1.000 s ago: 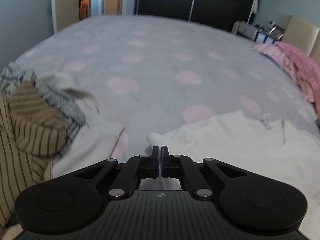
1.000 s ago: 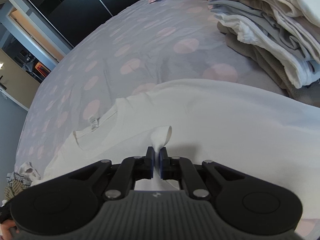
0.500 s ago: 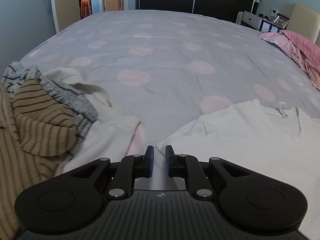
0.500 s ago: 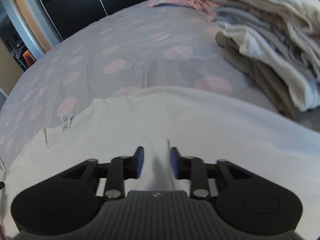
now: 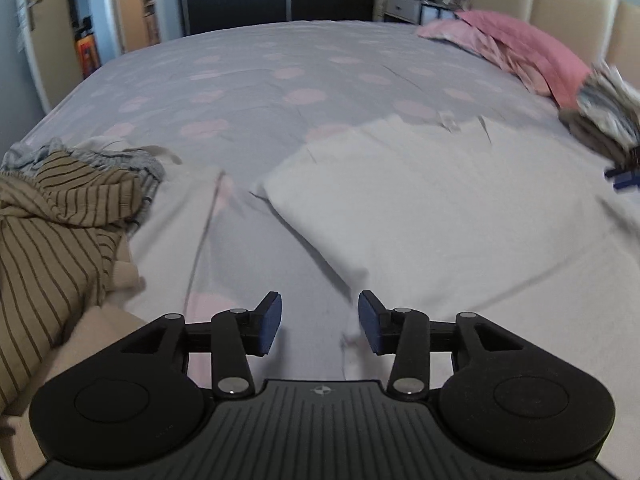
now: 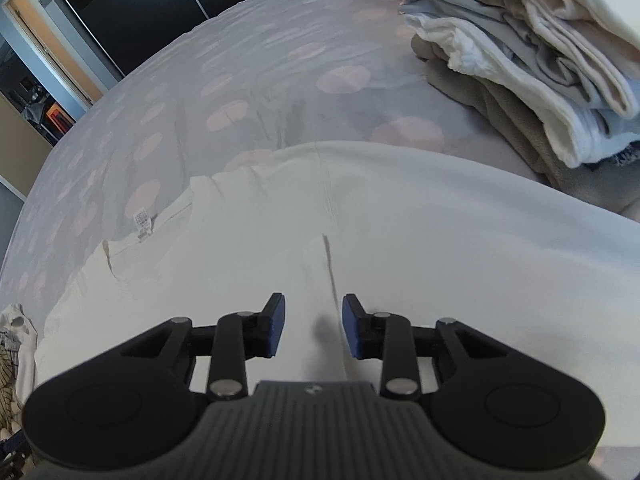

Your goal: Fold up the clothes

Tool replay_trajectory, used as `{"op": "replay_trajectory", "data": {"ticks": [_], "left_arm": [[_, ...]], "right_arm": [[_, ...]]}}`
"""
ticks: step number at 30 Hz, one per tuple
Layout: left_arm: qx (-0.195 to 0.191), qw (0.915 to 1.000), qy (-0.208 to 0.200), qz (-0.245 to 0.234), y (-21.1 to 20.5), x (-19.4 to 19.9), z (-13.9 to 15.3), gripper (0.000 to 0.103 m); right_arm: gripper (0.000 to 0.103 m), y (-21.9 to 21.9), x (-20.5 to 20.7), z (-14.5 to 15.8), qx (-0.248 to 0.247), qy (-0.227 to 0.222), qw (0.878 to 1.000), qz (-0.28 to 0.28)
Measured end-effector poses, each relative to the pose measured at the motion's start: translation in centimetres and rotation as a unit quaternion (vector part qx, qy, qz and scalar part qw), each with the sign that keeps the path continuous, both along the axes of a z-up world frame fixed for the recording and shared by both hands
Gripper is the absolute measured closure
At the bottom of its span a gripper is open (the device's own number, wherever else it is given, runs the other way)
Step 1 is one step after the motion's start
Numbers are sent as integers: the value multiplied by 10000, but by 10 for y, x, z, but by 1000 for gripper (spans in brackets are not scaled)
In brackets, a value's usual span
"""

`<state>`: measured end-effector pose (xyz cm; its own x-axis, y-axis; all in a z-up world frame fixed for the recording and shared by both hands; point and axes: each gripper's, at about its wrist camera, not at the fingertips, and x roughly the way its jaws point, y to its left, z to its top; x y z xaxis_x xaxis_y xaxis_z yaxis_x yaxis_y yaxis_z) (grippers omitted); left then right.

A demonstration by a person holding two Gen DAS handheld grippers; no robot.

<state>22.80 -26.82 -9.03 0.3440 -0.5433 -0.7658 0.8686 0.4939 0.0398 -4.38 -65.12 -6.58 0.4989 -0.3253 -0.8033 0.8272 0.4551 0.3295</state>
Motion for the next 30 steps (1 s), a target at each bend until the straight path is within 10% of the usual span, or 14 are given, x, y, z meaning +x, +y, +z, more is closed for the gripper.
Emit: {"op": "replay_trajectory", "data": {"ticks": [8, 12, 21, 30], "left_arm": [[560, 9917, -1007, -562, -15, -38, -17, 62], [762, 9937, -728, -389, -16, -32, -25, 95], [738, 9963, -326, 297, -15, -25, -19, 99], [1006, 9913, -383, 757, -28, -31, -20, 99]], "right_arm": [[68, 1, -20, 3, -36, -13, 10000, -49], [68, -1, -25, -9, 370, -69, 9993, -56], [69, -1, -39, -32, 992, -368, 9941, -256], [103, 14, -26, -37, 576, 167, 9982, -8]]}}
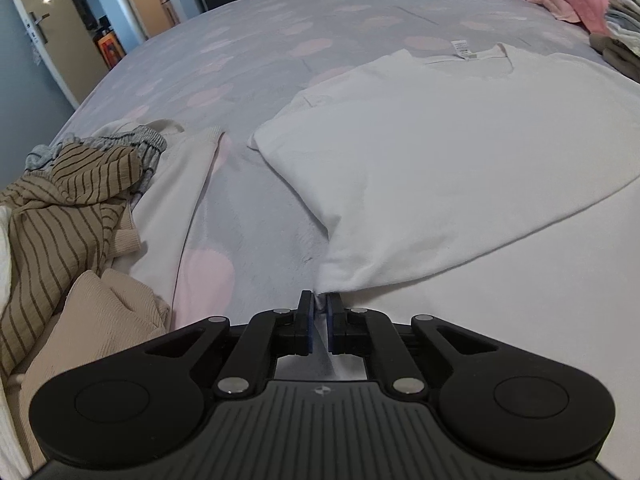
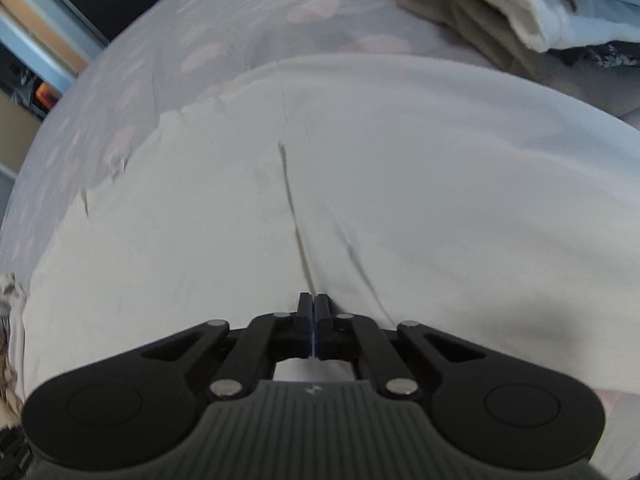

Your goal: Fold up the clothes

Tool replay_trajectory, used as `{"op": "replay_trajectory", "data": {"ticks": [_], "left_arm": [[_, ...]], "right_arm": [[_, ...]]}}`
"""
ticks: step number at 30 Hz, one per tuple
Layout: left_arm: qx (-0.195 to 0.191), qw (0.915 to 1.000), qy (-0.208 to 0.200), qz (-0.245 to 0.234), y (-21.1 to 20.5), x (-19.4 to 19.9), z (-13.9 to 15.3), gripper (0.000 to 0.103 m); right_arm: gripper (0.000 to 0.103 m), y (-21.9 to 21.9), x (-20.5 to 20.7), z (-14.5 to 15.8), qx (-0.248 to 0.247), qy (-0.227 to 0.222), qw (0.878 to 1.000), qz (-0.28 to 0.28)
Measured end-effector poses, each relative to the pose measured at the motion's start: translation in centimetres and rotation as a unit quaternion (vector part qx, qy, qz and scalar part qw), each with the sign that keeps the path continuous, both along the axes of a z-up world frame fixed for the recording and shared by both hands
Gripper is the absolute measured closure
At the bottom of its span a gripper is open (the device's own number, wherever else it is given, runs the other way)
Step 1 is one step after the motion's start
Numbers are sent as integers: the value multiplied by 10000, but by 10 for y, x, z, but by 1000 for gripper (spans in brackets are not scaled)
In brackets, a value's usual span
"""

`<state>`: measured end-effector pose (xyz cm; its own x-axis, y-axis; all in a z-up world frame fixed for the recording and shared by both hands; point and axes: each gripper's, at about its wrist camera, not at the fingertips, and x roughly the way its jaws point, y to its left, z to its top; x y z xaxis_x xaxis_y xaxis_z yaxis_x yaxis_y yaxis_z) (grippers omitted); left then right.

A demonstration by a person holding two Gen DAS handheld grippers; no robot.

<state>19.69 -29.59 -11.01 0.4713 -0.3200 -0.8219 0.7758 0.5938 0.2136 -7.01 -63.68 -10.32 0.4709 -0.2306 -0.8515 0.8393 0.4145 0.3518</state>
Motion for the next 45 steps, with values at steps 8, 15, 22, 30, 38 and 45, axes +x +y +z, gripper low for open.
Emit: {"op": "replay_trajectory", "data": {"ticks": [8, 15, 22, 30, 38, 45], "left_arm": [[229, 9990, 27, 376, 6, 0, 2, 98], [-70, 9956, 274, 891, 71, 11, 37, 98], [-736, 9927, -237, 924, 88, -27, 79, 93], [-1138, 9894, -12, 901, 89, -55, 90, 93], [-1000, 9898, 229, 994, 81, -73, 81, 91], [-752, 9916, 241, 1026, 72, -80, 71, 86]], "right_arm": [[103, 10, 2, 0, -381, 350, 9986, 84], [74, 0, -28, 42, -612, -28, 9981, 79], [67, -10, -111, 79, -1117, -302, 9930, -239], [67, -7, -243, 80, -1843, -34, 9779, -987], [57, -4, -355, 55, -1559, 218, 9692, -1892], [53, -14, -408, 42, -1309, 193, 9568, -2589]]}}
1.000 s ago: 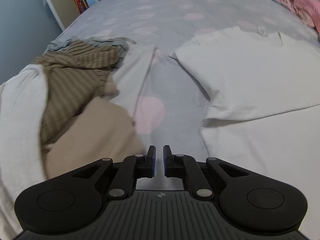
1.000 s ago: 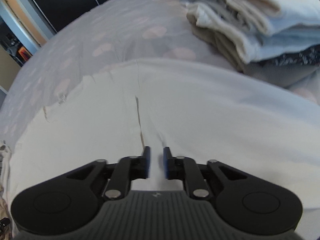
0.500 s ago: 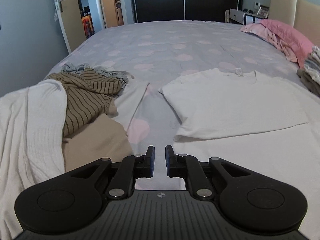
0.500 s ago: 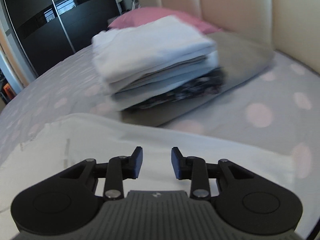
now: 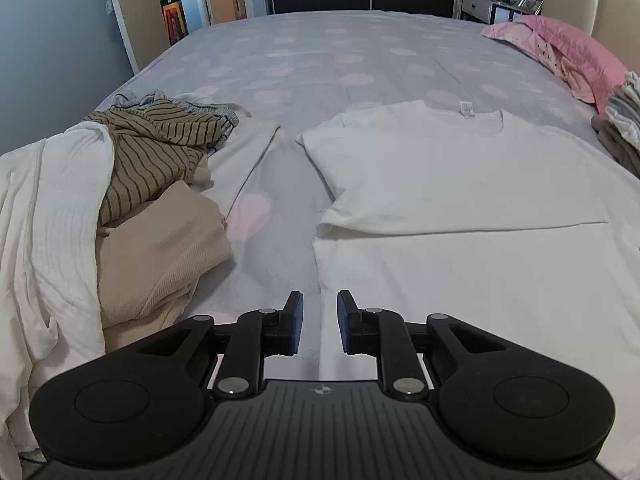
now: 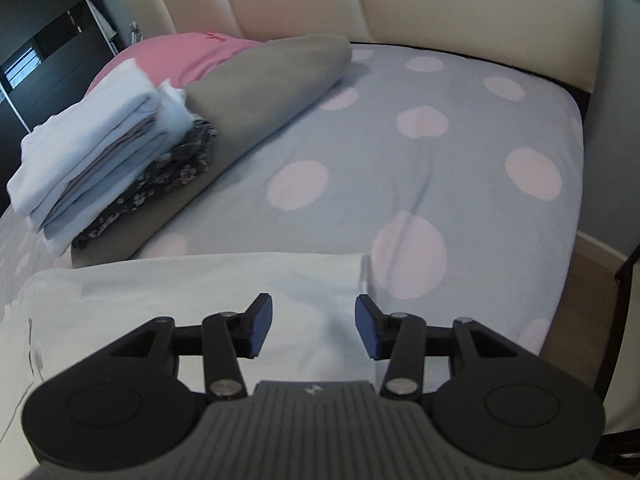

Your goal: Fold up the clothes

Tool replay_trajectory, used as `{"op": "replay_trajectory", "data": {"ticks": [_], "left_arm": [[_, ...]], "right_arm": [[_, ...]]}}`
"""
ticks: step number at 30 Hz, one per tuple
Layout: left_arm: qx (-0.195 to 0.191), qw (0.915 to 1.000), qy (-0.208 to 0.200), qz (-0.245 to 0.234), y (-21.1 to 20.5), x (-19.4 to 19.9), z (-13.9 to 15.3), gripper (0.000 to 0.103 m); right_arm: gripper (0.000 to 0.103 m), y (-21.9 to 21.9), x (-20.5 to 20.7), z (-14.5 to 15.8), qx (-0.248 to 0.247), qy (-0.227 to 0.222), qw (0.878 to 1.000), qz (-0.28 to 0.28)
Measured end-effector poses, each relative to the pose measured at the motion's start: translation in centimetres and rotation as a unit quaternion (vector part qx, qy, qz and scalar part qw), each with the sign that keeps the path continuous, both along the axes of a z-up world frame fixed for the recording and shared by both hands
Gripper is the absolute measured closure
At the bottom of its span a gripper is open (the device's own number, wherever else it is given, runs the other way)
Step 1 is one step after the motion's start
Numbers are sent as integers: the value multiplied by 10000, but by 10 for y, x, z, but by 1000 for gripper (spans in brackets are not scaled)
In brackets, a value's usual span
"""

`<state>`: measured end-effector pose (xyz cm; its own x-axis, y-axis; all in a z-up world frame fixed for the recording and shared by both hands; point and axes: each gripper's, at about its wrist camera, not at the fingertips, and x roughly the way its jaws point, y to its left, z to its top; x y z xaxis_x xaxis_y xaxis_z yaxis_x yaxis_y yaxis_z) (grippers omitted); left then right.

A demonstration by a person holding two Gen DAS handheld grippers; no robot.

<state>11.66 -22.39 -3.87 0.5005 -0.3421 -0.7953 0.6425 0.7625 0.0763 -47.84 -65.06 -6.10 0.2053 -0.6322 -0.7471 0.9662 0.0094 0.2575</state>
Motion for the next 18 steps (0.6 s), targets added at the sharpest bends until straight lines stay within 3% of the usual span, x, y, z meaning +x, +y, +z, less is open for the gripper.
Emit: {"op": "replay_trajectory", "data": {"ticks": [13, 17, 18], "left_arm": [[280, 9995, 140, 37, -11, -1, -19, 86], [335, 9994, 125, -8, -12, -2, -21, 86], [341, 9993, 128, -17, -13, -2, -21, 86]], "right_arm": [[53, -21, -4, -41, 445, 172, 9988, -79], [72, -24, 8, -48, 486, 359, 9982, -36], [84, -24, 12, -47, 462, 451, 9979, 2]]}}
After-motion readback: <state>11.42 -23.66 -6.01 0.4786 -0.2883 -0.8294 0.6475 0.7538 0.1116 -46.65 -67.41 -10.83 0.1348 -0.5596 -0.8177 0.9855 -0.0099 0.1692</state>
